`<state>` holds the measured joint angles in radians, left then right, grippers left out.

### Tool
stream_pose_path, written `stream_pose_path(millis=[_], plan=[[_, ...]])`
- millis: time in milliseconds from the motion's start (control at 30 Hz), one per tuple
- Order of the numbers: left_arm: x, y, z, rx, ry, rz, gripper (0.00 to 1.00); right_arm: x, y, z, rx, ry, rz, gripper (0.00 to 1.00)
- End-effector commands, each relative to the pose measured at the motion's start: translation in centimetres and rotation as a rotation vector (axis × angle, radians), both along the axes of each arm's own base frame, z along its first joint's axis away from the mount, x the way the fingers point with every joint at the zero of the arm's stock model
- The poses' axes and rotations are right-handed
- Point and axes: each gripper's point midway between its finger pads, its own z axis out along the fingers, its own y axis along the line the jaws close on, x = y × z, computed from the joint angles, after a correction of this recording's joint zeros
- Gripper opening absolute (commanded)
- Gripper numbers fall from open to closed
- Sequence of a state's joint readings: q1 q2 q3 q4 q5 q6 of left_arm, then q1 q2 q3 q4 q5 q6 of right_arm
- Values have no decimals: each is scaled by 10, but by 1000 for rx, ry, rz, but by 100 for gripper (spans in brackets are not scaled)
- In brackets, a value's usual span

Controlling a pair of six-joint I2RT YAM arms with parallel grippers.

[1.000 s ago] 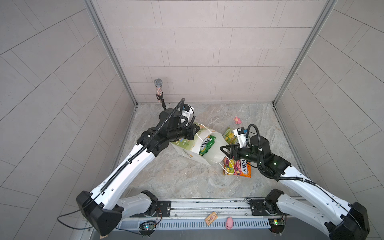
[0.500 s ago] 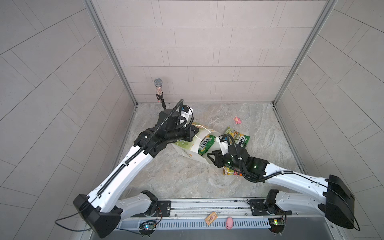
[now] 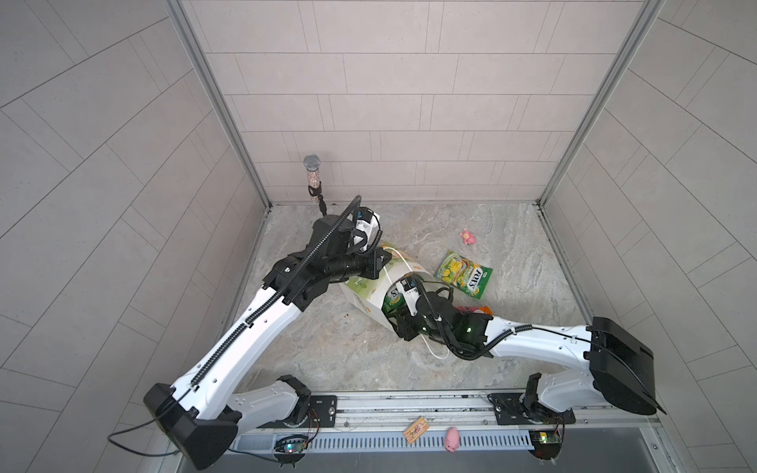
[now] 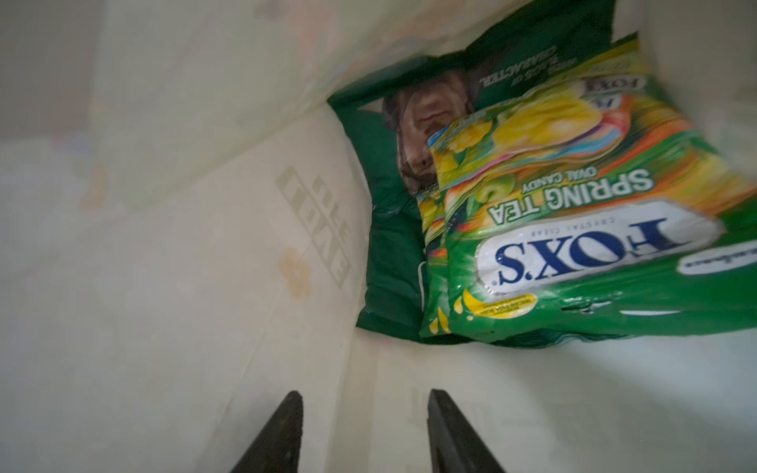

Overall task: Take the snacks out of the paper bag
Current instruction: Pick up the snack from the paper bag.

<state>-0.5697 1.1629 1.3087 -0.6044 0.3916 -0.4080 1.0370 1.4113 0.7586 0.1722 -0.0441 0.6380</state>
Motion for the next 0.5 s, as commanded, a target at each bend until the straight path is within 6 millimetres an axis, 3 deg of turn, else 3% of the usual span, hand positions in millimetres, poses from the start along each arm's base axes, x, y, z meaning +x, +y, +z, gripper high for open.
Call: stream_pose_path(millis=[0,200,467], plan=[[-2,3,12,-9,-27,5,0,0,4,2,30,-3,-8,57],[-2,2,9,-4,-20,-4,0,16,-18,2,53,-27,-167,56],[-1,2,6,2,-16,-1,0,40,-38,5,174,53,-417,41]])
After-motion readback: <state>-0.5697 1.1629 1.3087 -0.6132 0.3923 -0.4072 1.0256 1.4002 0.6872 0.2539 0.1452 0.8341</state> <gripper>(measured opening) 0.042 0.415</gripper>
